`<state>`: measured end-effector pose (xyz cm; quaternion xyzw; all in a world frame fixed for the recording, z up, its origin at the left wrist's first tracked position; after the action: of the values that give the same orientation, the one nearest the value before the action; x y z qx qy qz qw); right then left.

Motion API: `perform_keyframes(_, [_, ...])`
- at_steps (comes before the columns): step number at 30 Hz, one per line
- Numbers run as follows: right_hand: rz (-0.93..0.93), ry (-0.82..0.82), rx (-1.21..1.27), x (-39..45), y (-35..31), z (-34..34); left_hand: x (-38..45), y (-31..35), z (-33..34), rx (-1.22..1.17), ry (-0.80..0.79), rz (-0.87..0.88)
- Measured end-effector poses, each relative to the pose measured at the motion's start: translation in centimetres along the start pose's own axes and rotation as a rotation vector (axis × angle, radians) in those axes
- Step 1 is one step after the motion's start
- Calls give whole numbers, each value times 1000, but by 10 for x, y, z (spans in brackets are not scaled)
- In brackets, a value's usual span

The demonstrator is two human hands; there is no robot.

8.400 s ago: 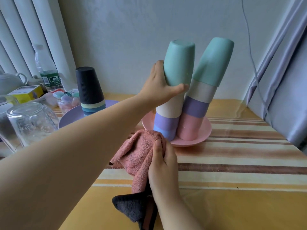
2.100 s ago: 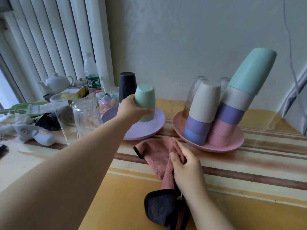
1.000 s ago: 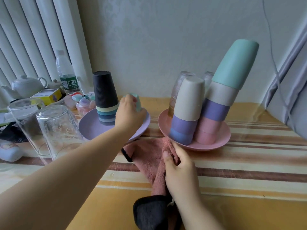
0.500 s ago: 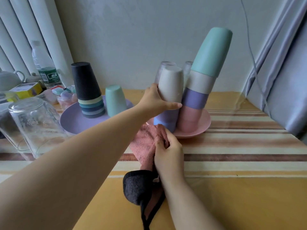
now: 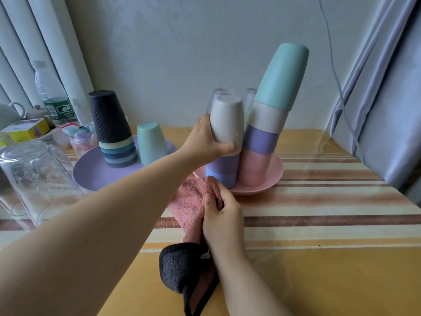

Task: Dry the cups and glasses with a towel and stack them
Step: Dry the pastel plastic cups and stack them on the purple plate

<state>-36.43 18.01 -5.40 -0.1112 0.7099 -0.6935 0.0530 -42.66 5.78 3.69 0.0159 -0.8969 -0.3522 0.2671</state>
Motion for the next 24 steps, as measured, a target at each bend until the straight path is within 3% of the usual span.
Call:
perform_keyframes(8, [5, -36, -13, 0, 0, 3, 9, 11, -2, -39, -4, 14])
perform_keyframes(18, [7, -18, -103, -2, 0, 3, 12, 37, -43, -286, 142, 58])
perform_keyframes(24, [12, -9, -72, 0, 3, 1, -69, 20, -80, -406, 212, -32])
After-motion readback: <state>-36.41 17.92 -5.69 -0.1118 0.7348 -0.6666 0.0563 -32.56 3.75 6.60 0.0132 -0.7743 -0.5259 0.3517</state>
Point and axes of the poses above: each hand's wrist, its own x-axis towards the middle knuckle, its own z-axis out of the palm, y = z × x, the point moved 10 cm from there along x, towards the middle knuckle, and after that the axes turned 11 degrees about z, right-handed, at the moved point
